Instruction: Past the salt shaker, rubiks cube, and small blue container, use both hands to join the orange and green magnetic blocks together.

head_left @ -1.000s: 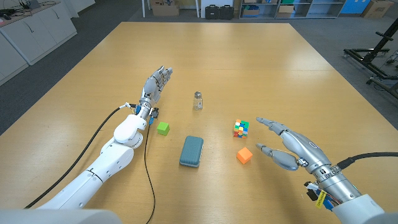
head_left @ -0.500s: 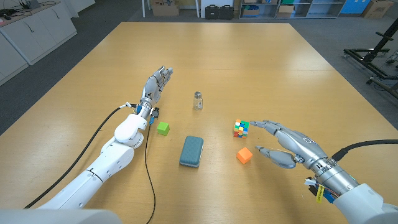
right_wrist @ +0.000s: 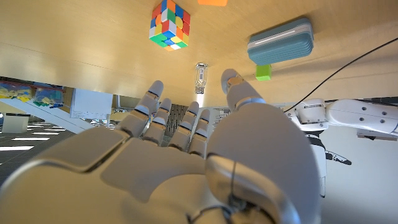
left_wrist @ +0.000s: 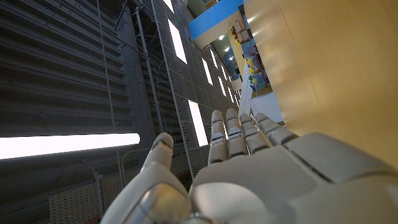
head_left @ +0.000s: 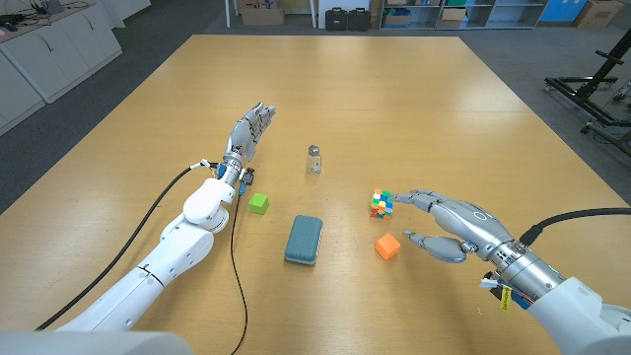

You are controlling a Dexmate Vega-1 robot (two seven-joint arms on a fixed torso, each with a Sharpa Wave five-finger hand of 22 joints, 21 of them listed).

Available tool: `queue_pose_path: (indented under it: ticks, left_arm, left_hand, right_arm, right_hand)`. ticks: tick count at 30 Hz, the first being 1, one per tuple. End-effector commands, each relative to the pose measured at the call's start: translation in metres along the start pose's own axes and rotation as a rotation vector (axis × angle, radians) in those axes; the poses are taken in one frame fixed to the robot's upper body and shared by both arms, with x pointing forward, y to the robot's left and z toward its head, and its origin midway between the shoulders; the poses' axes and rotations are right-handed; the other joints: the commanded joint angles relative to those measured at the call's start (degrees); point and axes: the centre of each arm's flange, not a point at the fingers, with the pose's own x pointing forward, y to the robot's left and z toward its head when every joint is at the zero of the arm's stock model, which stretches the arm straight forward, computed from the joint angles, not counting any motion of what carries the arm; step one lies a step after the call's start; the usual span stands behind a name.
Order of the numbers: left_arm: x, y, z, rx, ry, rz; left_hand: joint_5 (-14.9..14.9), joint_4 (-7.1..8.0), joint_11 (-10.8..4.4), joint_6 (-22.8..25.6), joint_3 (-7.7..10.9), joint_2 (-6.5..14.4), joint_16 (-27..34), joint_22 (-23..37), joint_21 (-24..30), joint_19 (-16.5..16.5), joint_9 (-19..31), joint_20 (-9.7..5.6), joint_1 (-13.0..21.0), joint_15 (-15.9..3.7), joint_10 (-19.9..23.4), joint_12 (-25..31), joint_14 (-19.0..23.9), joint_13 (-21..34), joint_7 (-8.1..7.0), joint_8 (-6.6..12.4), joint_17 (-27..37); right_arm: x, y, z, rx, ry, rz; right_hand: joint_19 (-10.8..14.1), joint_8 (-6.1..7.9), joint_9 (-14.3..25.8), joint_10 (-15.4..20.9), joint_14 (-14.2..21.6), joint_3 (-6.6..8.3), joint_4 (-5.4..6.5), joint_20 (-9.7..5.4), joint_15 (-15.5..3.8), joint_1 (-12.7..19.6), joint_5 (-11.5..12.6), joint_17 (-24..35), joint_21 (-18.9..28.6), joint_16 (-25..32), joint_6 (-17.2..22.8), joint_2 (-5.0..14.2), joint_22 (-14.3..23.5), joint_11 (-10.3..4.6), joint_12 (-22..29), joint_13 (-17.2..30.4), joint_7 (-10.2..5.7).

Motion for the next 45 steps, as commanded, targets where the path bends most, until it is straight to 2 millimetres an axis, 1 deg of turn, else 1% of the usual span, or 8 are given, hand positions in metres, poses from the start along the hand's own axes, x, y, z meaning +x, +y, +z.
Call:
queue_pose_path:
  ticks: [1,5,22,26,30,33,38,45]
  left_arm:
    - [0.005,-0.006,-0.004,-0.009,0.016,0.0]
    - [0.005,-0.01,-0.005,-0.013,0.016,-0.003]
    - [0.002,-0.021,0.003,-0.003,-0.007,0.005]
    - [0.001,-0.021,0.006,0.009,-0.006,0.008]
    - [-0.002,-0.02,0.007,0.012,-0.006,0.015]
    - [-0.004,-0.02,0.006,0.008,-0.008,0.021]
    - [-0.008,-0.019,0.005,-0.001,-0.015,0.031]
    - [-0.01,-0.018,0.006,0.005,-0.013,0.031]
  left_hand:
    - [-0.04,-0.24,-0.02,0.83,0.24,0.5,0.1,0.17,-0.12,0.51,0.31,-3.07,-0.07,-0.59,0.6,0.36,0.59,0.12,-0.06,0.24,0.1]
    - [-0.05,-0.24,-0.2,1.3,0.22,0.5,0.14,0.17,-0.07,0.67,0.31,-3.14,-0.08,-0.68,0.89,0.42,0.86,0.12,-0.07,0.36,0.1]
    - [-0.07,-0.24,-0.19,1.81,0.17,0.51,0.0,0.18,-0.01,1.02,0.31,-3.42,-0.14,-0.74,1.15,0.35,1.07,0.09,-0.36,0.33,0.1]
    - [-0.07,-0.25,-0.58,1.83,0.15,0.5,-0.18,0.18,-0.07,0.91,0.32,-3.24,-0.16,-0.57,0.86,0.18,0.77,0.08,-0.33,0.27,0.11]
    - [-0.08,-0.25,-0.55,1.71,0.13,0.5,-0.32,0.18,-0.1,0.87,0.32,-3.19,-0.17,-0.44,0.81,0.13,0.52,0.07,-0.43,0.17,0.11]
    - [-0.08,-0.25,-0.54,1.66,0.12,0.5,-0.36,0.18,-0.11,0.87,0.32,-3.14,-0.18,-0.39,0.78,0.09,0.48,0.07,-0.5,0.11,0.11]
    - [-0.09,-0.24,-0.54,1.65,0.1,0.5,-0.41,0.18,-0.14,0.81,0.33,-3.17,-0.2,-0.39,0.72,0.03,0.44,0.07,-0.51,0.06,0.12]
    - [-0.09,-0.24,-0.56,1.68,0.08,0.49,-0.49,0.18,-0.2,0.69,0.33,-3.12,-0.23,-0.33,0.7,-0.01,0.36,0.06,-0.54,0.01,0.12]
  right_arm:
    - [0.0,-0.007,-0.003,-0.124,-0.035,0.083]
    - [0.0,-0.009,-0.003,-0.166,-0.051,0.109]
    - [0.017,-0.009,-0.01,-0.282,-0.109,0.177]
    - [0.023,-0.011,-0.012,-0.315,-0.112,0.208]
    - [0.029,-0.01,-0.011,-0.363,-0.134,0.238]
    - [0.033,-0.01,-0.011,-0.378,-0.145,0.25]
    - [0.038,-0.01,-0.01,-0.407,-0.165,0.267]
    - [0.045,-0.009,-0.011,-0.441,-0.157,0.286]
  right_hand:
    - [0.25,-0.69,0.29,-1.73,-0.67,0.36,0.45,0.54,0.39,0.21,0.45,0.39,0.04,-0.3,-1.94,-0.7,0.19,0.79,-0.82,0.27,0.96]
    - [0.37,-0.76,0.33,-1.85,-0.76,0.35,0.49,1.17,0.12,0.23,0.52,0.49,0.02,-0.35,-2.15,-0.76,0.19,0.87,-0.88,0.32,1.23]
    - [0.66,-1.42,0.38,-3.57,-1.47,0.41,0.49,1.16,-0.11,0.46,0.82,0.77,-0.09,-0.75,-3.82,-1.01,0.21,1.83,-1.51,0.45,2.16]
    - [-0.04,-1.59,0.4,-3.8,-2.29,0.42,0.51,0.79,0.5,0.51,0.91,0.86,-0.45,-1.1,-4.27,-1.1,0.21,1.57,-1.58,0.51,1.99]
    - [-0.97,-1.98,0.43,-4.66,-3.28,0.31,0.67,1.99,0.65,0.31,1.0,1.02,-0.94,-1.48,-5.29,-1.26,0.22,1.56,-1.88,0.58,1.79]
    - [-1.02,-2.17,0.44,-5.01,-3.32,0.28,0.76,2.26,0.69,0.21,1.04,1.09,-1.01,-1.49,-5.82,-1.27,0.23,1.75,-2.0,0.61,1.8]
    - [0.0,-2.2,0.5,-5.29,-3.35,0.29,0.8,1.46,1.79,0.2,1.19,1.19,-0.73,-1.51,-6.06,-1.28,0.25,2.03,-2.06,0.67,2.15]
    - [-0.34,-2.17,0.54,-5.48,-3.68,0.24,0.87,2.43,2.17,0.12,1.29,1.25,-0.95,-1.64,-6.13,-1.34,0.24,2.11,-2.11,0.71,2.29]
